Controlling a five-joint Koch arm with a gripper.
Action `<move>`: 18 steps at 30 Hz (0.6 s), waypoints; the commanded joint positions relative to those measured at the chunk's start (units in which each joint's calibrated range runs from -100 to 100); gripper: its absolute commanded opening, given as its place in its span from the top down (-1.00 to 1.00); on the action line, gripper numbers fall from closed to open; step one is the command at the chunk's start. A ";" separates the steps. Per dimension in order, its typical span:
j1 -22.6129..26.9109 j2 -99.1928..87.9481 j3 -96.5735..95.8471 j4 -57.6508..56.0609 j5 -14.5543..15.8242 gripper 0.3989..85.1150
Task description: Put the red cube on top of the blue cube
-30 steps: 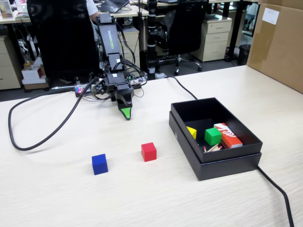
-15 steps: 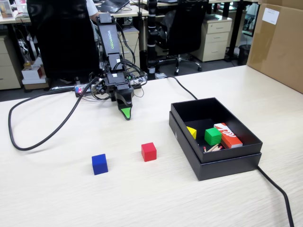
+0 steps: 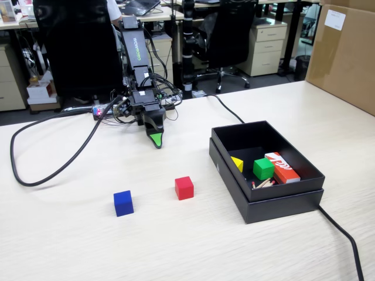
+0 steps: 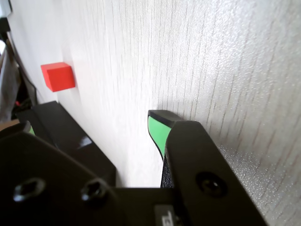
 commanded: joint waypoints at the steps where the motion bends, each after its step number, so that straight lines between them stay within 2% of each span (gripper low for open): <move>1: 0.54 -0.11 -0.20 -0.44 -1.27 -0.12; 15: 0.78 1.49 1.52 -0.44 -1.37 -0.11; 18: 0.73 3.10 8.41 -7.18 -1.37 -0.11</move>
